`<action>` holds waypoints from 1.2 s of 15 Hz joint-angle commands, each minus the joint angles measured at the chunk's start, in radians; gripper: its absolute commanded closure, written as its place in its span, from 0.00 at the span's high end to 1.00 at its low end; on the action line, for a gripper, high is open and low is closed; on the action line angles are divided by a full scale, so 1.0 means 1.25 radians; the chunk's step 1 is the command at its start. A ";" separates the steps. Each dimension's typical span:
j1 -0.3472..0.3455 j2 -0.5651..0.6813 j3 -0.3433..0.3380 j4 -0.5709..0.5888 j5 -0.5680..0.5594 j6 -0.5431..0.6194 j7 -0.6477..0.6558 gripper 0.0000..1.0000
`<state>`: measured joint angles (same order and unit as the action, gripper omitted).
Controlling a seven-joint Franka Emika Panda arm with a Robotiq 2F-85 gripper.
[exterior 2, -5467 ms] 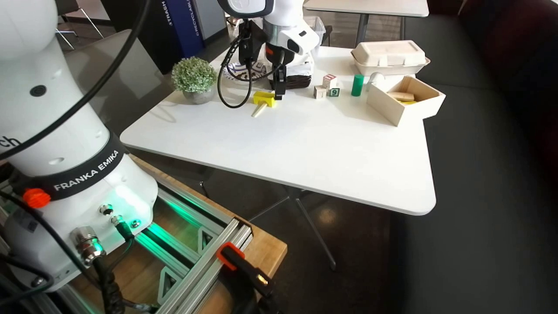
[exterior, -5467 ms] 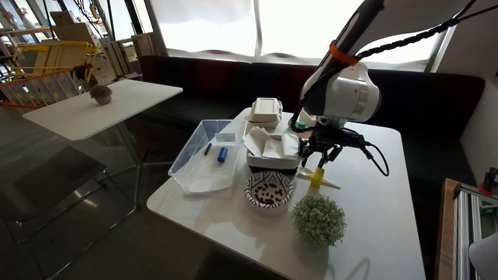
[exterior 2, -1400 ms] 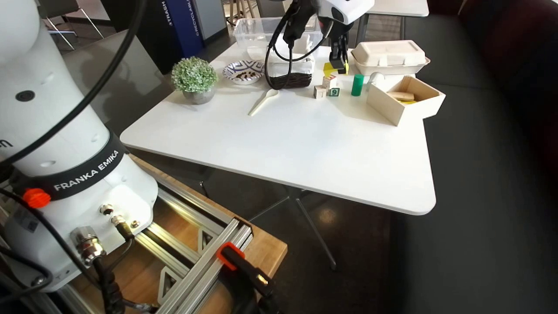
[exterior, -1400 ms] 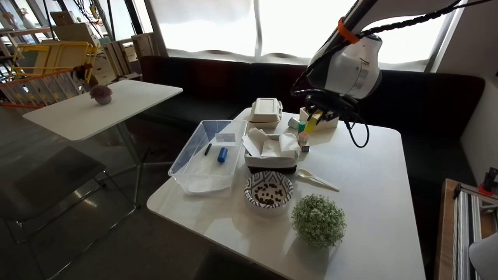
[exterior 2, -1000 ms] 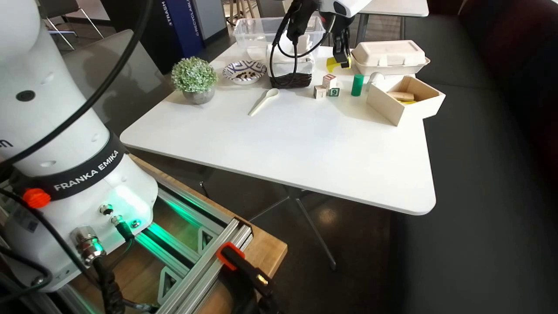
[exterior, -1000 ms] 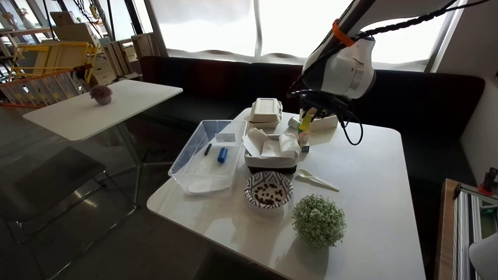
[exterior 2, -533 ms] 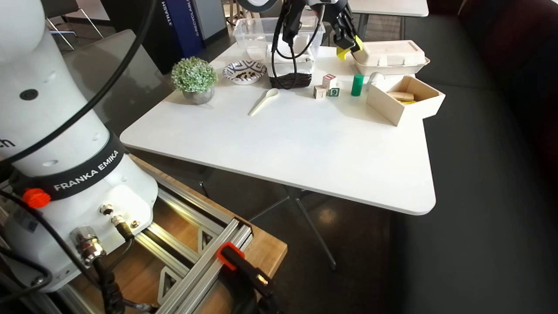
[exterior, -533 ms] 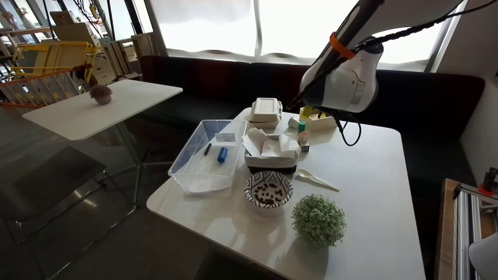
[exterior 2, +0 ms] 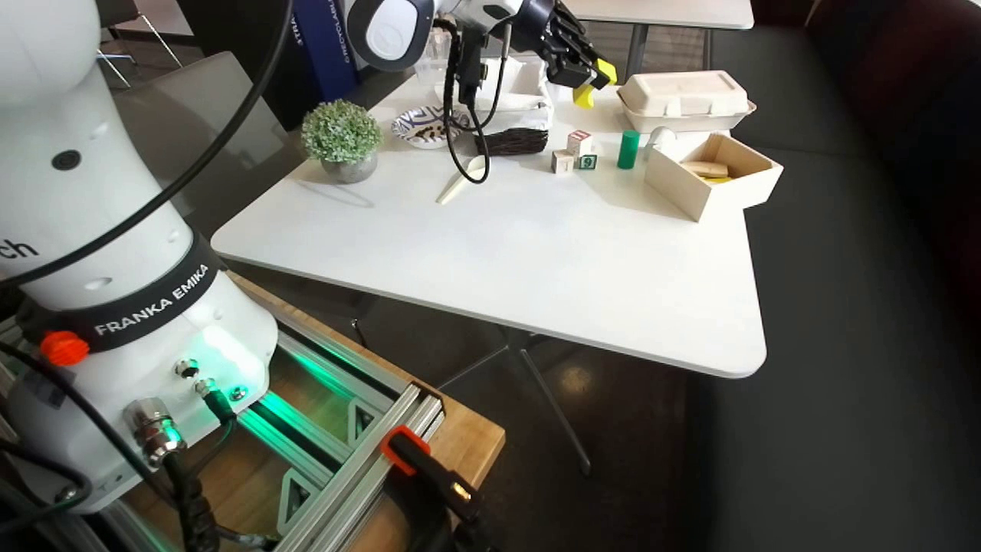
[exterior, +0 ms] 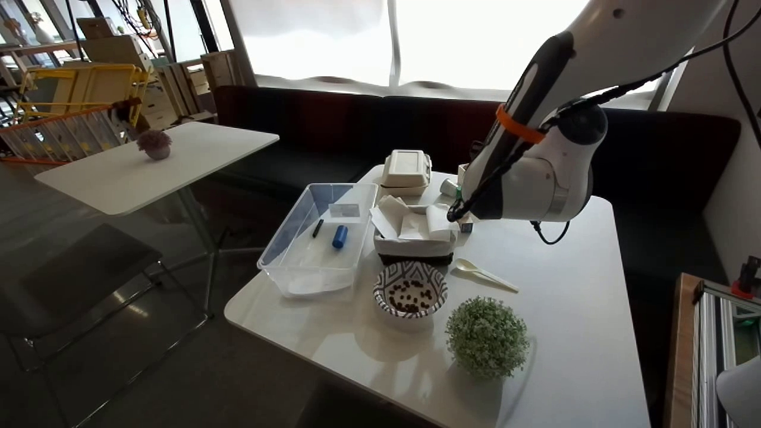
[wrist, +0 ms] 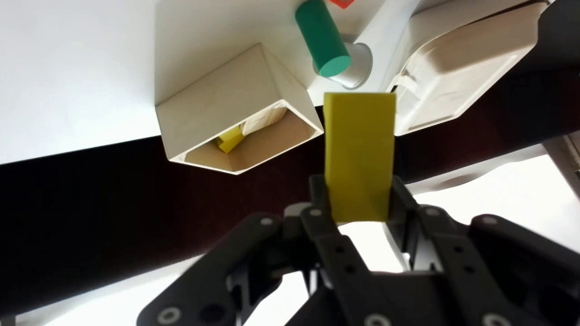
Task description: Stack the yellow block onto the white block
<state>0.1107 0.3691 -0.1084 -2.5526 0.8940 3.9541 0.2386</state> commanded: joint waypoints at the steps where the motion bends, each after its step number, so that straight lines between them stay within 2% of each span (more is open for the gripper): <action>1: -0.019 0.006 0.029 -0.002 0.002 0.026 -0.010 0.34; 18: -0.016 0.015 0.032 -0.004 0.004 0.038 -0.019 0.34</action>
<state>0.1145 0.3890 -0.0918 -2.5588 0.8986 3.9966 0.2228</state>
